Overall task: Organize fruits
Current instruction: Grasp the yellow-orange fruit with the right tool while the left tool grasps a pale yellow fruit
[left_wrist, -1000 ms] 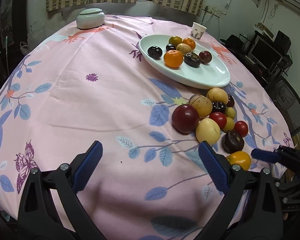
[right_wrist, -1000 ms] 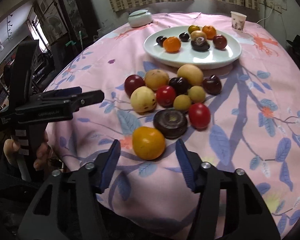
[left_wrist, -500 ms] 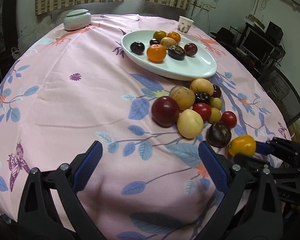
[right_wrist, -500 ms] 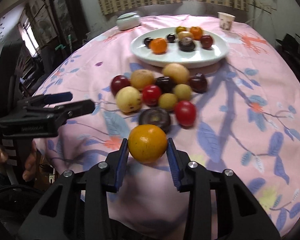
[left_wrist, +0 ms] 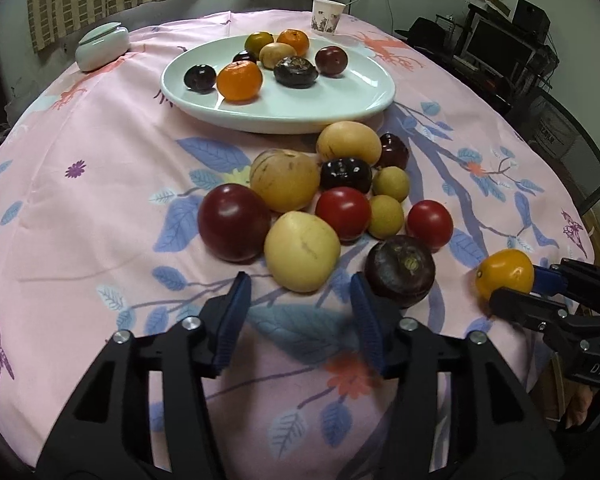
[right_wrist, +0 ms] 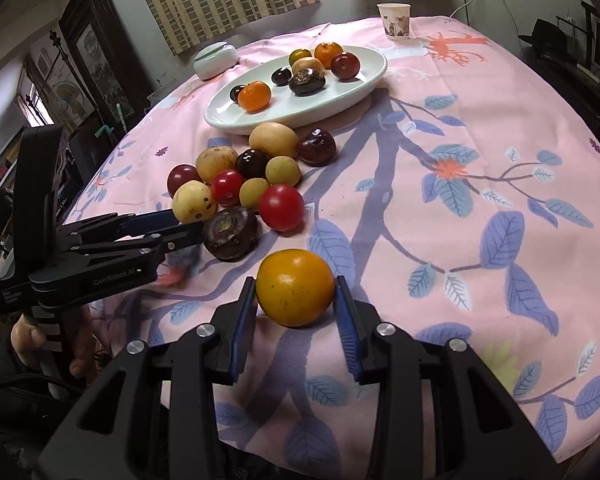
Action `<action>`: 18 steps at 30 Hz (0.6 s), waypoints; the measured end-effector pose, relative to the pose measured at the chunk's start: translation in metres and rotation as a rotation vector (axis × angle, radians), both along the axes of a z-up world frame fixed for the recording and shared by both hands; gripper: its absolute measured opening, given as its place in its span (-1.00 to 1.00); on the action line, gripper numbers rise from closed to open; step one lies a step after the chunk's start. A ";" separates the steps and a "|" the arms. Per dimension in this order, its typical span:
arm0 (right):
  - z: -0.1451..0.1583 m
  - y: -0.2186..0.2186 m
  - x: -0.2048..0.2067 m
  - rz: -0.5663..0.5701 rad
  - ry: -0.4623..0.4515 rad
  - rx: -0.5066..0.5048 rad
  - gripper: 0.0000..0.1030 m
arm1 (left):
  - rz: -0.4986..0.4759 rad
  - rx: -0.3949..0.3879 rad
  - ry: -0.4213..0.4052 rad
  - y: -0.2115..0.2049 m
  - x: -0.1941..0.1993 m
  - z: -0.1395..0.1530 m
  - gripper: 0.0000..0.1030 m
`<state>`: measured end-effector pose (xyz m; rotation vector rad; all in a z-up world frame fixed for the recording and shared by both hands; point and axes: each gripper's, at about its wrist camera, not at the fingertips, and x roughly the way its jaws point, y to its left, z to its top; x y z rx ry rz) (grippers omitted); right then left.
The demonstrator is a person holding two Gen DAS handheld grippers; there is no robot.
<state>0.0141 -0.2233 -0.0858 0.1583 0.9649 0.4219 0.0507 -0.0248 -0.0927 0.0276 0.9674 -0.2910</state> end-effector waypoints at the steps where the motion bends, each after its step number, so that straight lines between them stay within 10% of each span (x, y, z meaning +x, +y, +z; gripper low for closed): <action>1: 0.000 -0.001 0.000 -0.002 0.000 0.003 -0.25 | 0.002 0.012 -0.006 -0.003 0.002 0.000 0.08; 18: 0.011 0.013 0.006 0.019 -0.007 0.001 -0.24 | 0.001 -0.085 -0.026 0.009 -0.002 0.015 -0.26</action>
